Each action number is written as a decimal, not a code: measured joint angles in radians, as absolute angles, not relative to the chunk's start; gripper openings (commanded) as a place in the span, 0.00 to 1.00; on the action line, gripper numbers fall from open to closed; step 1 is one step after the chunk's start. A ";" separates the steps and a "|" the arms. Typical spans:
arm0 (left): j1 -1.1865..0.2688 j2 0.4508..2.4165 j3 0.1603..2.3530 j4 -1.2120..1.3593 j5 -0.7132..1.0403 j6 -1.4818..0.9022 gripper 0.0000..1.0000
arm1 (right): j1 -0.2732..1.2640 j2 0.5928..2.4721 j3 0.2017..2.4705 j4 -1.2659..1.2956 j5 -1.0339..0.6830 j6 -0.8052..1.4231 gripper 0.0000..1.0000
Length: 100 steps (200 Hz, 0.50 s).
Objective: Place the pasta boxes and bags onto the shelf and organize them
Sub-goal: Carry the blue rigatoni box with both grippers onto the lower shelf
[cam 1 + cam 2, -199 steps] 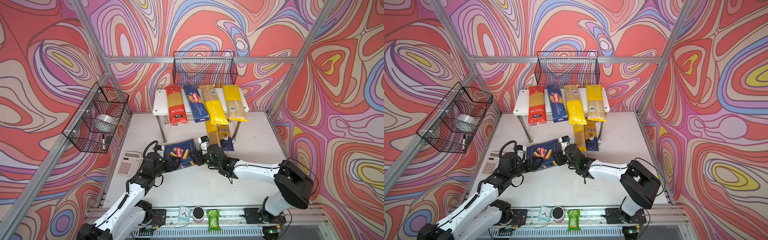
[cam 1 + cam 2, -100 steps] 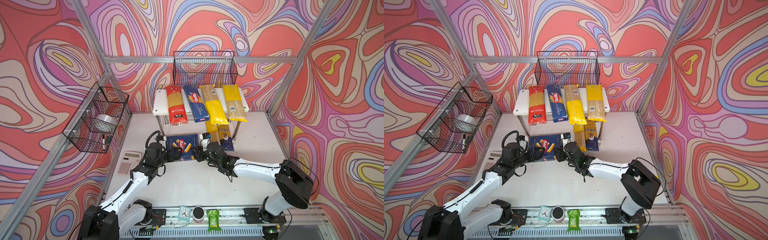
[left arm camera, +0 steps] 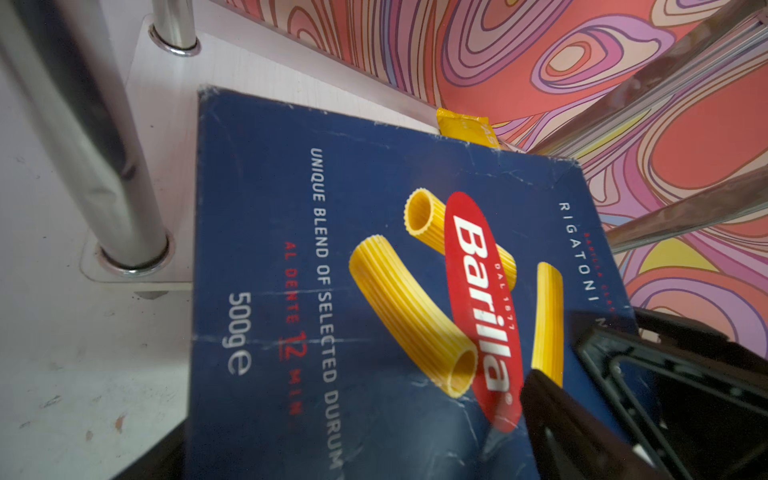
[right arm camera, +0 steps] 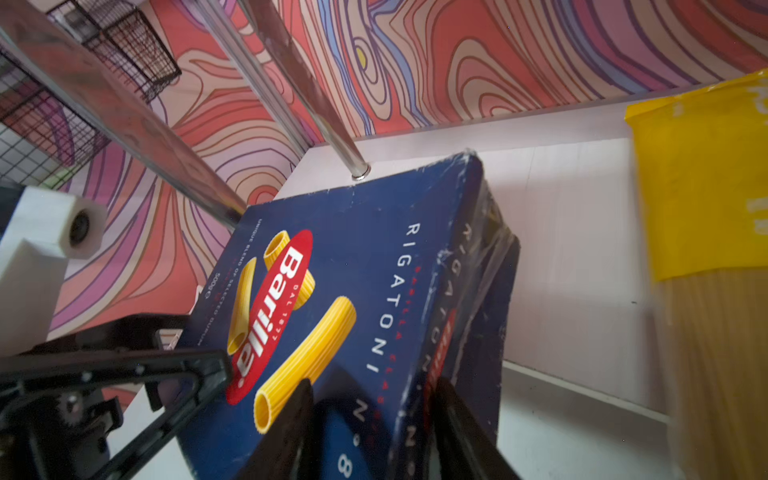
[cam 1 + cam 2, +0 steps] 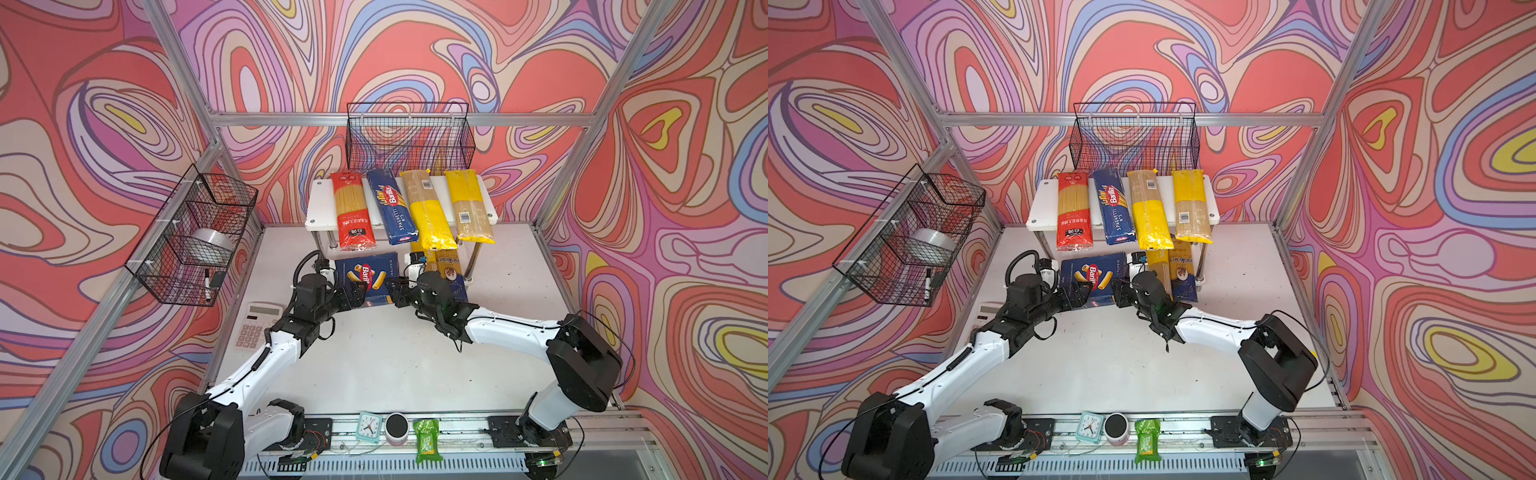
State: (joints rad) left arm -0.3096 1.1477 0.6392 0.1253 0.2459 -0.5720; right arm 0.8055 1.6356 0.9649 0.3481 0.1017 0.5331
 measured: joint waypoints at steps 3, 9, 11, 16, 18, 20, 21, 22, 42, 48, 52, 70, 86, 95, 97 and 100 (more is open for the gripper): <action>-0.310 1.149 0.640 0.129 0.246 -0.572 1.00 | 0.803 1.639 0.965 0.352 0.101 0.539 0.46; -0.310 1.155 0.640 0.139 0.246 -0.572 1.00 | 0.797 1.644 0.965 0.356 0.098 0.548 0.46; -0.310 1.156 0.640 0.140 0.246 -0.572 1.00 | 0.795 1.646 0.965 0.360 0.097 0.553 0.46; -0.310 1.162 0.641 0.147 0.247 -0.572 1.00 | 0.791 1.651 0.965 0.362 0.096 0.561 0.46; -0.310 1.163 0.641 0.149 0.247 -0.572 1.00 | 0.789 1.653 0.965 0.365 0.095 0.564 0.46; -0.310 1.167 0.641 0.153 0.247 -0.572 1.00 | 0.788 1.654 0.965 0.366 0.094 0.567 0.46; -0.310 1.168 0.641 0.154 0.247 -0.571 1.00 | 0.786 1.655 0.965 0.367 0.093 0.569 0.46; -0.310 1.169 0.641 0.154 0.247 -0.571 1.00 | 0.786 1.655 0.965 0.367 0.093 0.570 0.46; -0.310 1.196 0.645 0.177 0.252 -0.571 1.00 | 0.774 1.666 0.965 0.375 0.088 0.590 0.46; -0.310 1.207 0.652 0.177 0.254 -0.571 1.00 | 0.771 1.668 0.965 0.375 0.086 0.595 0.46; -0.310 1.213 0.657 0.177 0.254 -0.570 1.00 | 0.768 1.671 0.965 0.376 0.084 0.598 0.46; -0.310 1.239 0.681 0.184 0.253 -0.561 1.00 | 0.755 1.682 0.965 0.387 0.076 0.612 0.46; -0.310 1.258 0.706 0.187 0.253 -0.551 1.00 | 0.741 1.692 0.966 0.400 0.070 0.619 0.46; -0.310 1.268 0.722 0.190 0.253 -0.545 1.00 | 0.734 1.700 0.969 0.404 0.066 0.622 0.46; -0.310 1.269 0.725 0.190 0.252 -0.544 1.00 | 0.732 1.703 0.970 0.404 0.065 0.622 0.46; -0.310 1.273 0.731 0.191 0.252 -0.542 1.00 | 0.729 1.706 0.971 0.405 0.064 0.623 0.46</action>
State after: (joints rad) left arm -0.3099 1.2732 0.7307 0.1909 0.2516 -0.5415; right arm 0.7292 1.7061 0.9710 0.4046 0.0643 0.6231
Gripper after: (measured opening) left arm 0.994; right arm 0.457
